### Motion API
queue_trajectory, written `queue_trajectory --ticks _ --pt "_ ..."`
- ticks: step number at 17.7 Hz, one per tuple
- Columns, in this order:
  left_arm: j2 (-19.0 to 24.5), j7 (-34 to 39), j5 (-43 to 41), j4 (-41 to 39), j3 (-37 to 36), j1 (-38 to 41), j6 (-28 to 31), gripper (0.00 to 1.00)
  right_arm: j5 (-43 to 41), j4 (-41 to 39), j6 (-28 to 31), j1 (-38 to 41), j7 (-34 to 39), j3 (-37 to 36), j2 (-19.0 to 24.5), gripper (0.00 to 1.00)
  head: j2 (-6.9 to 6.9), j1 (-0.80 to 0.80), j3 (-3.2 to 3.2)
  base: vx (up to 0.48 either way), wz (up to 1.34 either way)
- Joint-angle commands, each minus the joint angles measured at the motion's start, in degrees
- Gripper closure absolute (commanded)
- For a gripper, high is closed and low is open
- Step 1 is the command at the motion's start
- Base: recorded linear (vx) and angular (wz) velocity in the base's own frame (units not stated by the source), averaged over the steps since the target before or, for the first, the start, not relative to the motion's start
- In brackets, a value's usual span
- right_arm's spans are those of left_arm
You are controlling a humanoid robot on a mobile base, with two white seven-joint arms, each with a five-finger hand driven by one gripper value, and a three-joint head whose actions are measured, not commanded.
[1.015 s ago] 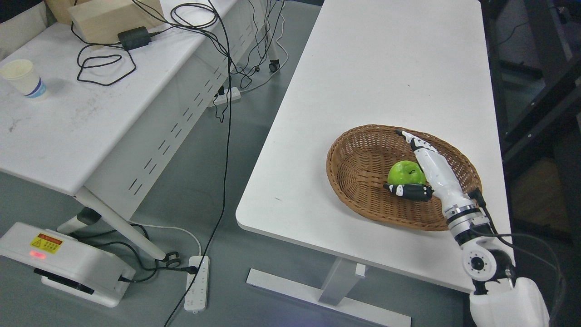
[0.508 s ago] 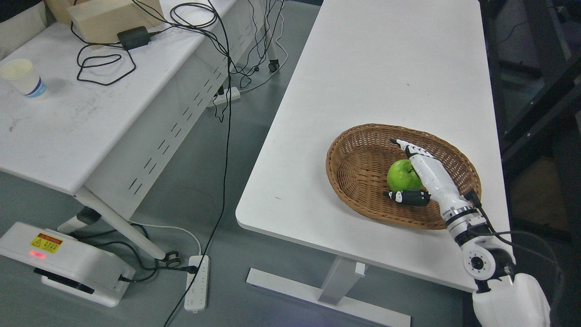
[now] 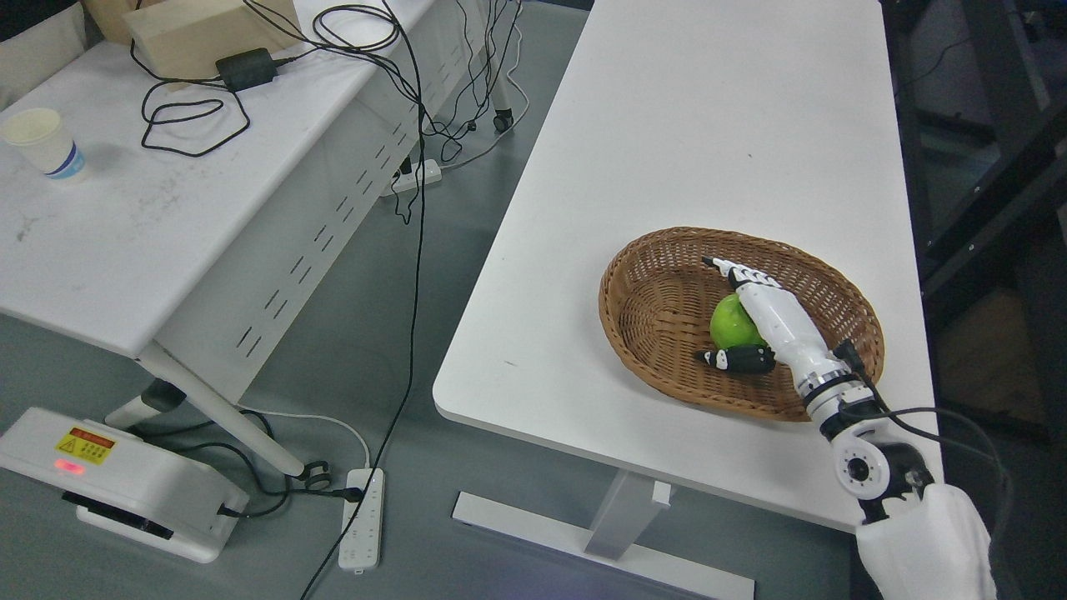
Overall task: Place green apple on left shelf middle layer
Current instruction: 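Close the right hand fingers around the green apple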
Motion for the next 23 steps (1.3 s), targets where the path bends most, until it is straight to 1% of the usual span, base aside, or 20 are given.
queue_trajectory --ticks 1,3,5,6,9,11,12,14,17,18,19,21,23 --pt "1.0 0.05 0.0 0.0 0.0 0.53 0.03 0.0 0.55 3.97 0.14 -1.05 -0.36 -0.1 -0.67 0.09 0.0 0.0 0.0 0.0 0.0" --pt "1.0 0.05 0.0 0.0 0.0 0.53 0.03 0.0 0.55 3.97 0.06 -0.96 -0.36 -0.8 -0.76 0.13 0.0 0.0 0.0 0.0 0.0" --pt "1.0 0.05 0.0 0.0 0.0 0.53 0.03 0.0 0.55 3.97 0.23 -0.79 -0.36 -0.89 -0.76 0.25 0.0 0.0 0.0 0.0 0.0" --pt "1.0 0.05 0.0 0.0 0.0 0.53 0.03 0.0 0.37 3.97 0.14 -0.35 -0.36 -1.5 -1.02 0.42 0.0 0.0 0.0 0.0 0.0" --pt "1.0 0.05 0.0 0.0 0.0 0.53 0.03 0.0 -0.06 3.7 -0.64 0.18 -0.27 -2.73 -1.63 0.73 0.0 0.0 0.0 0.0 0.0" --pt "1.0 0.05 0.0 0.0 0.0 0.53 0.03 0.0 -0.33 3.53 -3.44 0.27 -0.18 -5.1 -2.16 0.97 0.0 0.0 0.0 0.0 0.0" --pt "1.0 -0.04 0.0 0.0 0.0 0.53 0.03 0.0 -0.33 3.44 -3.72 0.27 -0.18 -6.16 -2.16 0.99 0.0 0.0 0.0 0.0 0.0" --pt "1.0 0.05 0.0 0.0 0.0 0.53 0.03 0.0 -0.33 3.44 -3.72 0.44 -0.01 -7.92 -2.25 1.0 0.0 0.0 0.0 0.0 0.0" --pt "1.0 0.05 0.0 0.0 0.0 0.53 0.03 0.0 -2.08 2.92 -3.99 1.41 0.34 -13.44 -1.46 1.0 0.0 0.0 0.0 0.0 0.0" --pt "1.0 0.05 0.0 0.0 0.0 0.53 0.03 0.0 -6.0 2.3 -4.16 2.02 0.78 -15.12 -1.37 1.0 0.0 0.0 0.0 0.0 0.0" --pt "1.0 0.05 0.0 0.0 0.0 0.53 0.03 0.0 -14.31 1.6 -3.9 2.29 2.44 -16.44 -1.46 1.0 0.0 0.0 0.0 0.0 0.0" --pt "1.0 0.05 0.0 0.0 0.0 0.53 0.03 0.0 -26.02 0.98 -3.55 2.64 4.29 -20.12 -1.46 1.0 0.0 0.0 0.0 0.0 0.0" --pt "1.0 0.05 0.0 0.0 0.0 0.53 0.03 0.0 -33.35 0.19 -2.68 3.08 5.18 -22.33 -1.46 1.0 0.0 0.0 0.0 0.0 0.0"
